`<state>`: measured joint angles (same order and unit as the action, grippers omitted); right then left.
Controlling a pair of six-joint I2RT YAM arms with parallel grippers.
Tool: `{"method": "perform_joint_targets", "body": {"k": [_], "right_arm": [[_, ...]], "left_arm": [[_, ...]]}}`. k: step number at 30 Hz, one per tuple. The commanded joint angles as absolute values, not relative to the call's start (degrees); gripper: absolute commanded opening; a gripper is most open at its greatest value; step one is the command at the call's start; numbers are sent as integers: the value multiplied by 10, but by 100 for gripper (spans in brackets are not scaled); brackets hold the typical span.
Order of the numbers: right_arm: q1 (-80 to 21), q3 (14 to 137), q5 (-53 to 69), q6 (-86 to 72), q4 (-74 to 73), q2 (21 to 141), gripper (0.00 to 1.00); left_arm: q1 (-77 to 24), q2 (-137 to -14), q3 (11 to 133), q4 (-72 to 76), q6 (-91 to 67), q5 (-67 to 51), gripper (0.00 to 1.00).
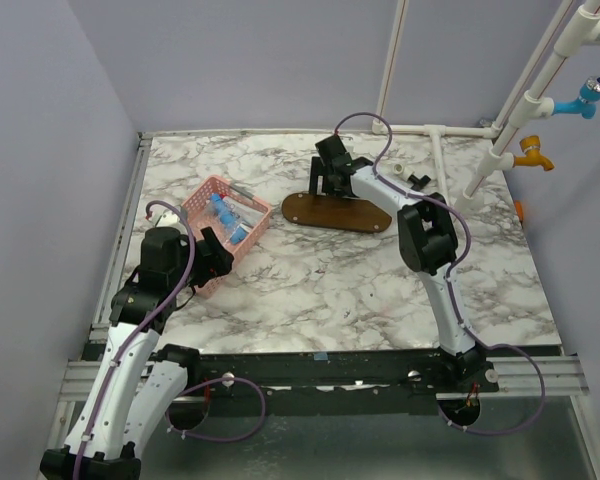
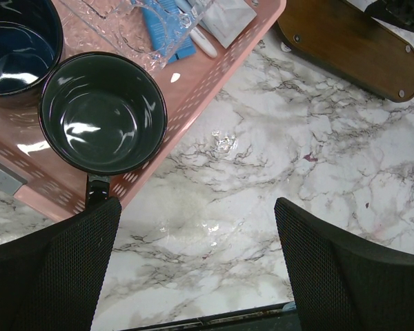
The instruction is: Prepare toiletry sets of a toothbrush and toothpaste on the tray
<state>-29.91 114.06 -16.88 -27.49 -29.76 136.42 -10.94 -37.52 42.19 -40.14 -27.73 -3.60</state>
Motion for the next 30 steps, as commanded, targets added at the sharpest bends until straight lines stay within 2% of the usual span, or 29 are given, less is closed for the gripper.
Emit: {"method": "perform_joint_targets", "body": {"k": [1,16,30], "right_arm": [[-297,1132,-144,-264,-310,1373,98],[-301,1007,-99,-288,-284,1294,97],[-350,868,-126,-331,-260,1214,97]], "left_arm": [[-108,-374,431,-399,-269,-25,92],[-108,-353,426,-398,-270,-27,92],[-108,-312,417,-401,-273,-29,92]]}}
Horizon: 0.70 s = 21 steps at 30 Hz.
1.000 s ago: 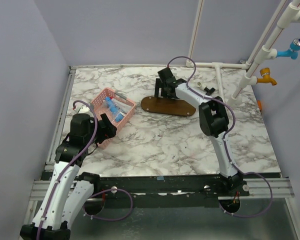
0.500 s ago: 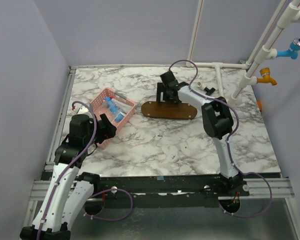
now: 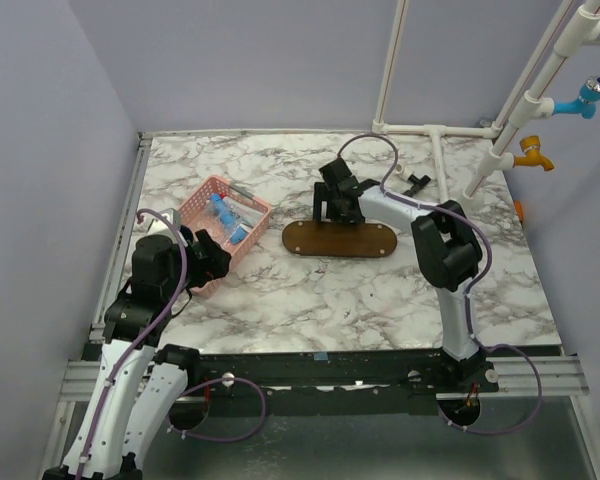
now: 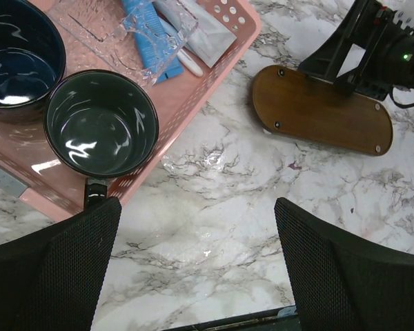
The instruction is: Prepare toiletry sets of a toothbrush and toothpaste on the tray
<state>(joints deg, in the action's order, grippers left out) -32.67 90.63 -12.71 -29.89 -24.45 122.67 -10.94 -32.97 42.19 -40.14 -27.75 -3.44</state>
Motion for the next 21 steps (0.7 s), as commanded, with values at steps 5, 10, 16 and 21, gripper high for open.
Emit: {"method": "perform_joint_targets", "body": {"k": [5,10,16,21], "right_arm": [[-374,828,-137,-362,-257,1191,97],[-398,784,-157,-395,-253,1160,97],[-419,730,-170,-422,-249,1121,97],[-443,705,-182,-439,-255,1101,97]], "left_arm": [[-109,-297,413,-399,-273,-36,92],[-113,-296,413,-399,-272,-44,92],[-119,-287,410,-399,-273,-44,92],[-126,-280,410,-401,-273,-44,92]]}}
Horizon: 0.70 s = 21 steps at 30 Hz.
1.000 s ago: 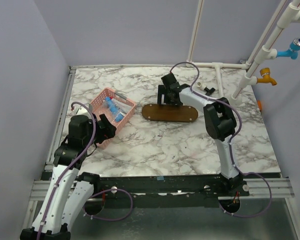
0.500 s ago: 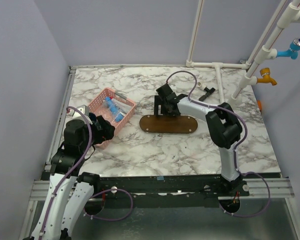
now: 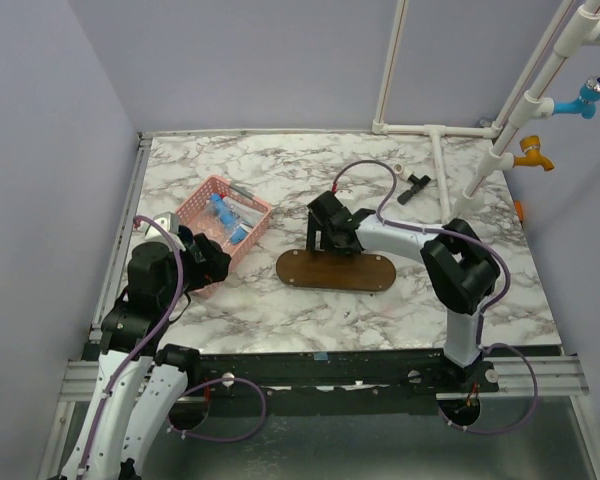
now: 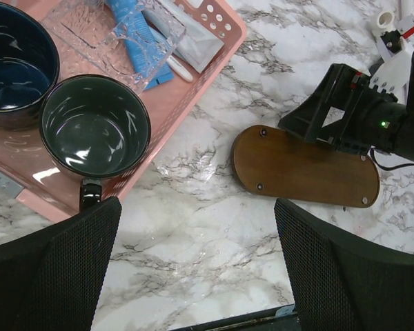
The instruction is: Prepare toiletry sets of a toothbrush and toothpaste on the tray
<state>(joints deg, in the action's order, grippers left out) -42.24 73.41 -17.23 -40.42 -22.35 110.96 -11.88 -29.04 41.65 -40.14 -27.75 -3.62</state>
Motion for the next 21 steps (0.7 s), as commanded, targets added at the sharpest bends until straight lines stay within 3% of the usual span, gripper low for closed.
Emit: {"method": "perform_joint_targets", "body": {"k": [1,21], "right_arm": [[-448,702,-184,-443,-258,1099,97],[-562,675,-264,-536,-296,1045,98]], "left_arm": [[-128,-279,409,-401,-273,-43,92],[-178,-284,408,-409,-274,-7,92]]}}
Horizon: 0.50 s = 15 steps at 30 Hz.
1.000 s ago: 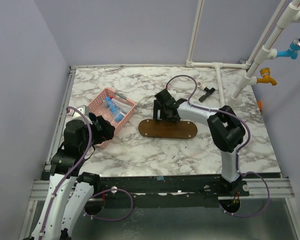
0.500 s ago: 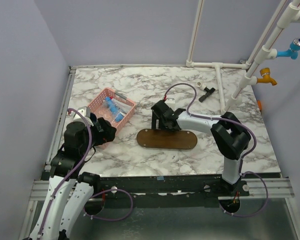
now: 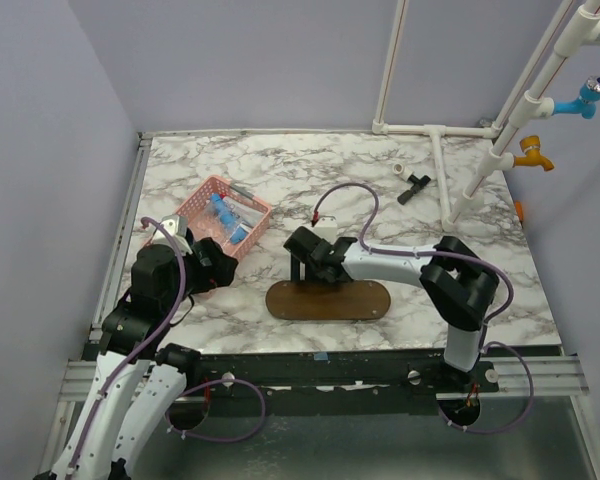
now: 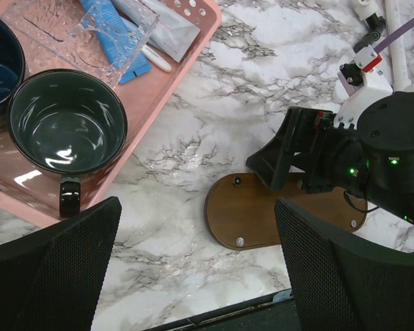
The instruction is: Prepare toiletry sets of a toothbrush and toothpaste on the tray
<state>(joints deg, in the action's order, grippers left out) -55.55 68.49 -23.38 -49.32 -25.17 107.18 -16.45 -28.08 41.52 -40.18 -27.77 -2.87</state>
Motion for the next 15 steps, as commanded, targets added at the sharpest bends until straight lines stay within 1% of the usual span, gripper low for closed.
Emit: {"method": "perform_joint_targets", "body": {"k": [1,6,10,15], "right_arm": [[-562,679,-273,-537,-297,1038,98],[-562,726,-305,-529,-303,1002,99],[-562,752,-289,-512,-286,996,99],[-571,804,-247,-482,-270,1025,100]], "left_arm": [[-182,-287,408,-409,-274,-6,92],[-229,-298,406,-402,-278,14,92],[-270,-290,392,-374,-282,23,93],[-277,-313,391,-358,-277,49,94]]}}
